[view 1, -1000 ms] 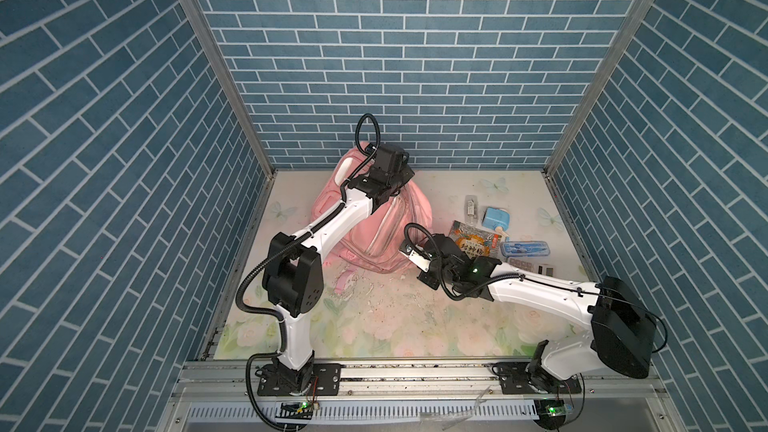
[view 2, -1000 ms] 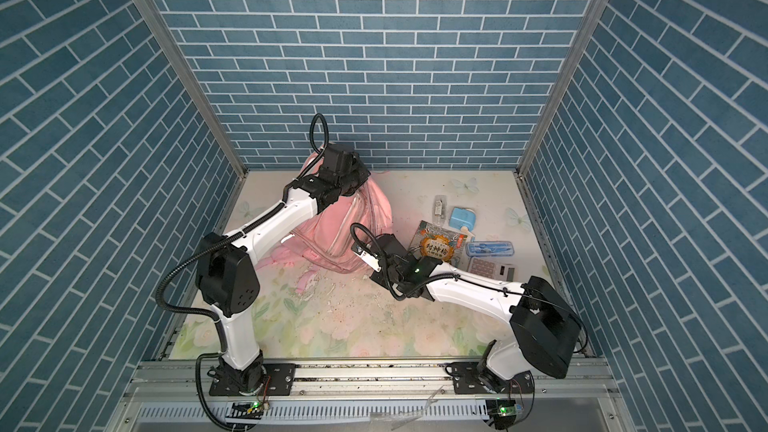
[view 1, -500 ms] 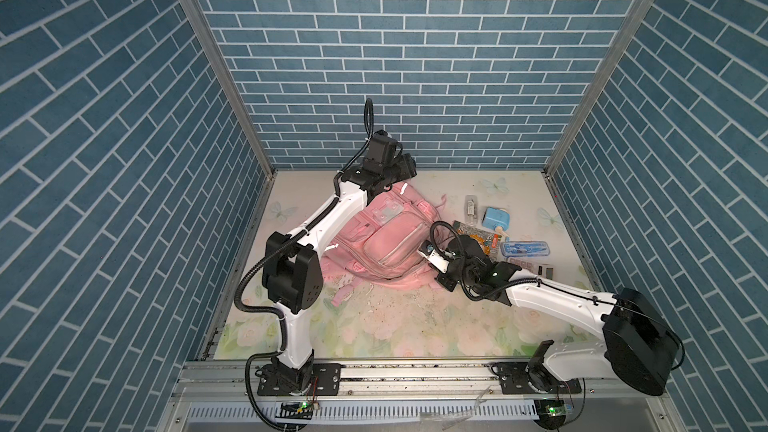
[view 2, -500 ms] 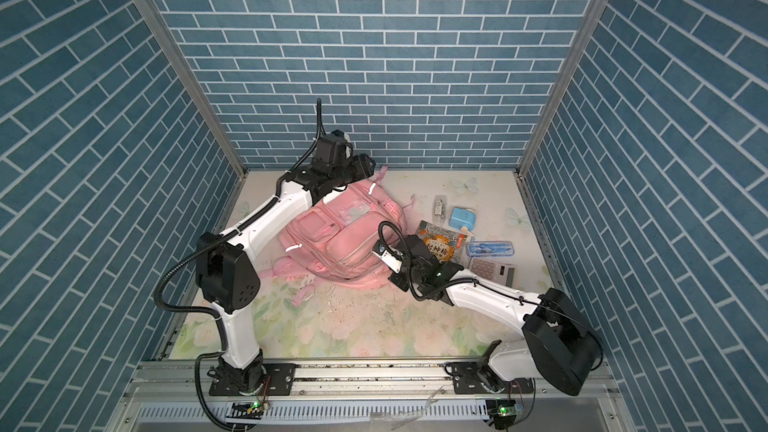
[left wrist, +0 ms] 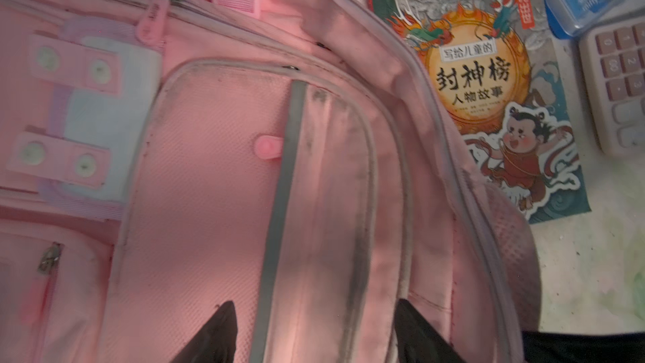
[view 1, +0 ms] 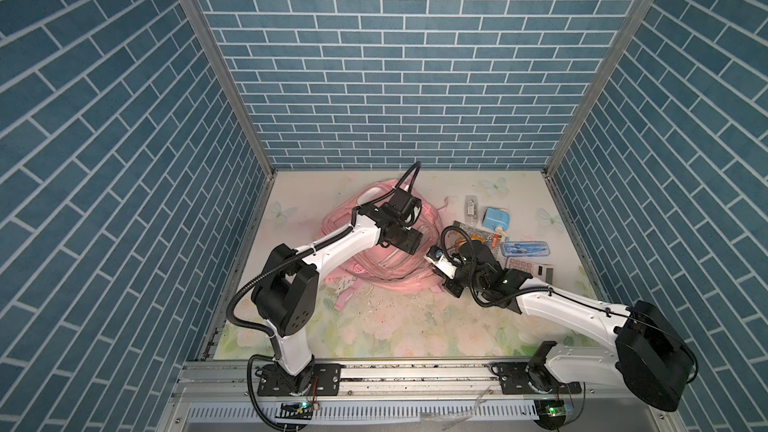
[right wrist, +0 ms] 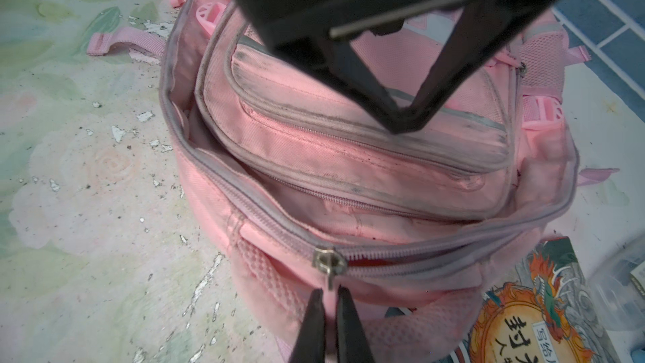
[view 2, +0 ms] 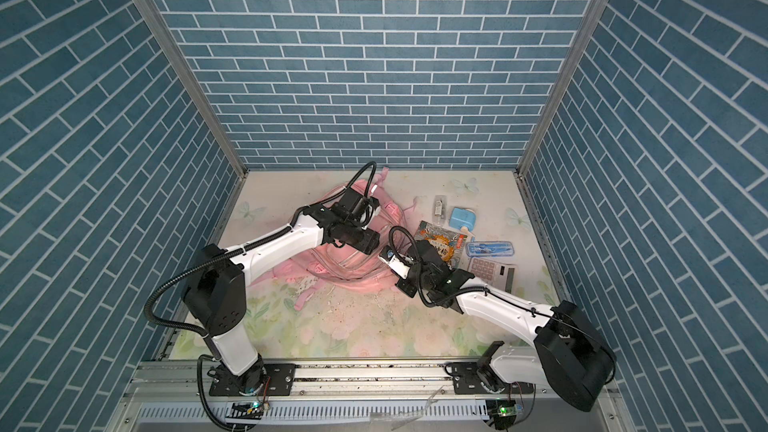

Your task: Pack the student bag

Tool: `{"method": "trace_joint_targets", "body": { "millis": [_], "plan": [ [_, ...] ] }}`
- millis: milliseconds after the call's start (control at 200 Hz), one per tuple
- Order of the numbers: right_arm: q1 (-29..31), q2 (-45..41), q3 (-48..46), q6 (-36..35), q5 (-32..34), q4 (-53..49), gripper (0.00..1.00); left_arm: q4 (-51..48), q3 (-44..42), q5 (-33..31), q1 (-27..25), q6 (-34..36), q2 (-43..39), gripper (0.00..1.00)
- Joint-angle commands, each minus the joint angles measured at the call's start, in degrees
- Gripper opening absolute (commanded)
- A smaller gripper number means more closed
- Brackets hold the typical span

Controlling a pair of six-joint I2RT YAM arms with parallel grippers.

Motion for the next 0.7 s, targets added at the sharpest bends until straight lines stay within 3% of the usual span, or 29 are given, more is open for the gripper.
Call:
{"method": "trace_joint_targets", "body": {
  "millis": [0,235,565,695],
  "plan": [
    [-0.20,-2.46,-0.31,1.20,-0.96,2.72,0.00,-1.89,-0.68,-0.89,-0.72,2.63,0.63,0.72],
    [-0.20,-4.55,-0.85,1.66,-0.87,2.95,0.00,-2.23,0.31,-7.73,-1.28,-0.34,4.66,0.72],
    [-0.20,-3.06,-0.33,2.51,-0.04,1.83,0.00,-0.48,0.01,-6.26,-4.15,-2.68,7.44,0.71],
    [-0.20,-3.08,-0.51,2.50,-0.09,1.85,0.00,-0.74,0.10,-10.45,-4.12,-4.98,7.50,0.70]
  ]
}}
